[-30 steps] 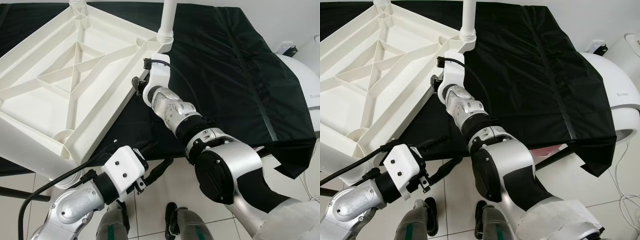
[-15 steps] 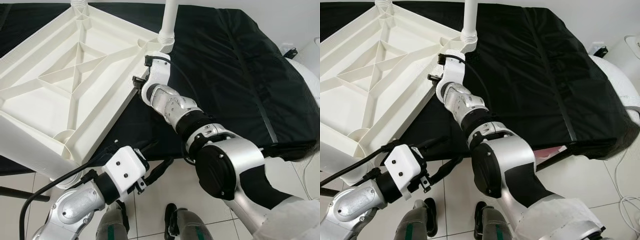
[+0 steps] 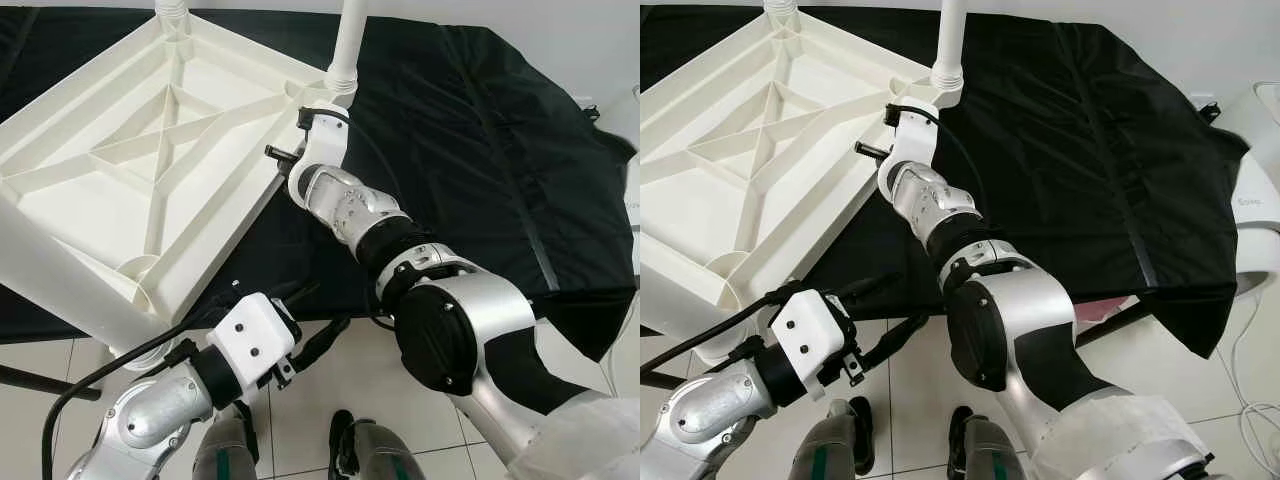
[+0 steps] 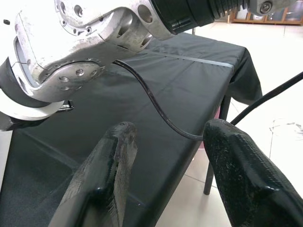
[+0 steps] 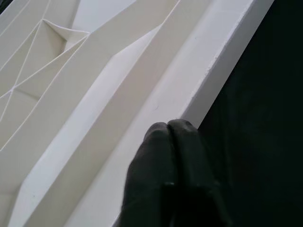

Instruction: Building children table

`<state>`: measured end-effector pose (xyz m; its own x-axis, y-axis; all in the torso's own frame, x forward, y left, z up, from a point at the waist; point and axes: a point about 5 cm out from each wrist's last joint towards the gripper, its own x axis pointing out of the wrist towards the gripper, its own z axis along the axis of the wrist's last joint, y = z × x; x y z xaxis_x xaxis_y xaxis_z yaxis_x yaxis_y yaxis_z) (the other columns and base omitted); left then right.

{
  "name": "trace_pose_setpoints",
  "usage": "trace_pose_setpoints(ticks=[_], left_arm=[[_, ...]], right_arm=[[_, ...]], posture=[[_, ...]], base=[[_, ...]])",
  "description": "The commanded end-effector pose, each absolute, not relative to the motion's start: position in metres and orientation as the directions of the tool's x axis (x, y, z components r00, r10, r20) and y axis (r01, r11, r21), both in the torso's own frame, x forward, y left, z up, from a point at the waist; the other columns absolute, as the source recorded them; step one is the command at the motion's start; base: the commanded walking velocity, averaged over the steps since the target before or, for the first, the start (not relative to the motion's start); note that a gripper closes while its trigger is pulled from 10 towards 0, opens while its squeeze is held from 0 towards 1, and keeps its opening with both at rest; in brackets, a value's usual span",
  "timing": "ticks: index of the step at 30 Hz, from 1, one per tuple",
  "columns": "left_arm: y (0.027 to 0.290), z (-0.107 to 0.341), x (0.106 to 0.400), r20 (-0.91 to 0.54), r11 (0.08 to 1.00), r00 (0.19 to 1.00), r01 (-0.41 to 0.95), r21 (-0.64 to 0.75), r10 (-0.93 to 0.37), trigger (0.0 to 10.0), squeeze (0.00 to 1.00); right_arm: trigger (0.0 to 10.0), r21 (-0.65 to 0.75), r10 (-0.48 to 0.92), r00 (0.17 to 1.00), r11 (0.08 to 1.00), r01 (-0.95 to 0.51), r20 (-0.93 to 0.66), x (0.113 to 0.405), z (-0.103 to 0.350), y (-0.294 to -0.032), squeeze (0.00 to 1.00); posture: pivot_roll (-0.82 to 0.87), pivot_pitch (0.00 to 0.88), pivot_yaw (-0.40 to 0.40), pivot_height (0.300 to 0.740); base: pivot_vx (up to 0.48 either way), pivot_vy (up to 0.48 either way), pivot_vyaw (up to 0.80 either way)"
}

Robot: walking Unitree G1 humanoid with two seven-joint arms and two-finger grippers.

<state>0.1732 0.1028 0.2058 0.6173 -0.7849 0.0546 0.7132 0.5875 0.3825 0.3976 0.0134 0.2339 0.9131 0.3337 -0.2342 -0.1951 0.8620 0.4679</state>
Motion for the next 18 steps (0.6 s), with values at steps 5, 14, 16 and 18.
trace_pose_setpoints(ticks=[5,14,16,18], left_arm=[[0.101,0.208,0.170,0.073,0.609,0.633,0.700,0.373,-0.771,10.0,0.00],[0.101,0.210,0.170,0.072,0.609,0.633,0.699,0.374,-0.771,10.0,0.00],[0.101,0.210,0.170,0.072,0.609,0.633,0.699,0.374,-0.771,10.0,0.00],[0.101,0.210,0.170,0.073,0.609,0.632,0.700,0.373,-0.771,10.0,0.00]], right_arm=[[10.0,0.448,0.306,0.883,0.885,-0.126,-0.355,0.393,0.202,0.006,1.00],[10.0,0.410,0.388,0.866,0.879,-0.244,-0.317,0.388,0.209,0.023,0.00],[10.0,0.390,0.396,0.861,0.883,-0.262,-0.319,0.387,0.207,0.025,0.00],[10.0,0.372,0.430,0.861,0.872,-0.318,-0.272,0.386,0.210,0.030,0.00]], posture=[[0.11,0.261,-0.112,0.740],[0.11,0.267,-0.106,0.740],[0.11,0.267,-0.106,0.740],[0.11,0.269,-0.105,0.740]], base=[[0.000,0.000,0.00],[0.000,0.000,0.00],[0.000,0.000,0.00],[0.000,0.000,0.00]])
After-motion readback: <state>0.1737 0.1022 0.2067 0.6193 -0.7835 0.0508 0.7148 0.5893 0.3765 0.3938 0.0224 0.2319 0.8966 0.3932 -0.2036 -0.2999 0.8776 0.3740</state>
